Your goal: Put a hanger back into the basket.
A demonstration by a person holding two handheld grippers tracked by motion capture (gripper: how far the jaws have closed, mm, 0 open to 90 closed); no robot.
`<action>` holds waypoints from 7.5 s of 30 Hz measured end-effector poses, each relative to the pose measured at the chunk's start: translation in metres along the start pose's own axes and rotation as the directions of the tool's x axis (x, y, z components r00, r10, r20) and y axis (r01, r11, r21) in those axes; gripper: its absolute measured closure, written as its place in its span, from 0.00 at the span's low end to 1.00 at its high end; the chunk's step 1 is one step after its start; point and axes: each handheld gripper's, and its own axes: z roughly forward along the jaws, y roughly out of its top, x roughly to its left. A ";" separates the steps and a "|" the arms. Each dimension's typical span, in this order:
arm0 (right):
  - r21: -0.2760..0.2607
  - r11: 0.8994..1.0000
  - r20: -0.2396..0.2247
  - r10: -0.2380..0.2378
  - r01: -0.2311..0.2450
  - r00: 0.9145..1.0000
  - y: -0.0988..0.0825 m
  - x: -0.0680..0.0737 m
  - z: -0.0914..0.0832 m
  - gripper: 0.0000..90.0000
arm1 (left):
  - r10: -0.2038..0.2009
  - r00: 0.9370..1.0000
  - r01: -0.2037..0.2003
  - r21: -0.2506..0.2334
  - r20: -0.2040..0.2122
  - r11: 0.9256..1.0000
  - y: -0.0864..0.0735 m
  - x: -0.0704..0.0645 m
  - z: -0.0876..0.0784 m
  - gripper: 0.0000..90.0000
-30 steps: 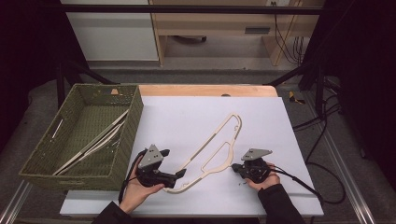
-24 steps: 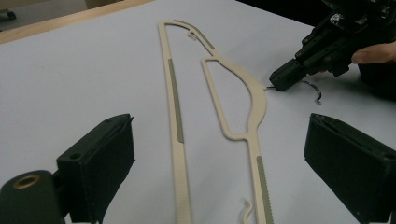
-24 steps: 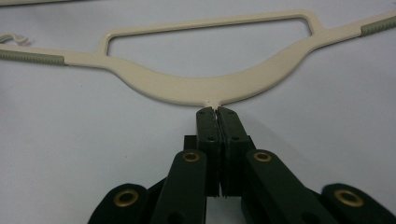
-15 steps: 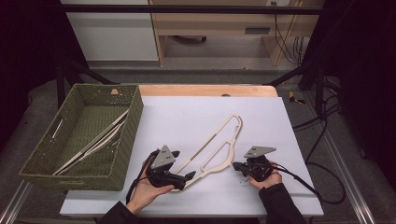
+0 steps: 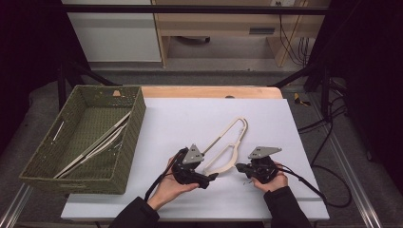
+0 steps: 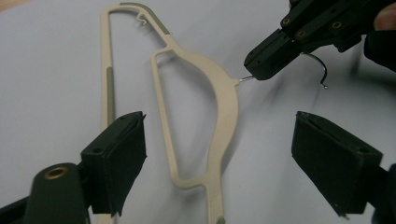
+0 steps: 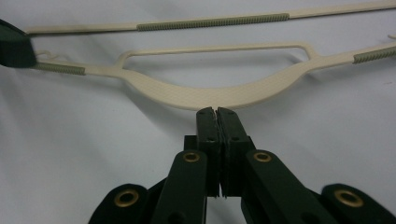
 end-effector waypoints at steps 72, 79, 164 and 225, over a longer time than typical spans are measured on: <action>-0.358 0.924 0.065 0.168 -0.134 0.984 -0.002 -0.027 -0.070 0.28 | 0.107 0.974 -0.088 0.103 -0.201 0.991 0.031 0.011 -0.015 0.92; -0.358 0.923 0.063 0.175 -0.141 0.983 -0.004 -0.028 -0.069 0.19 | 0.056 0.976 -0.043 0.066 -0.209 0.997 0.030 0.024 -0.032 0.95; -0.361 0.923 0.063 0.171 -0.137 0.983 -0.009 -0.029 -0.070 0.07 | -0.008 0.874 -0.025 -0.061 -0.486 0.998 -0.007 0.180 -0.307 0.95; -0.349 0.926 0.053 0.170 -0.142 0.984 -0.009 -0.027 -0.067 0.08 | -0.107 0.892 0.140 0.043 -0.439 0.989 -0.084 0.190 -0.253 0.75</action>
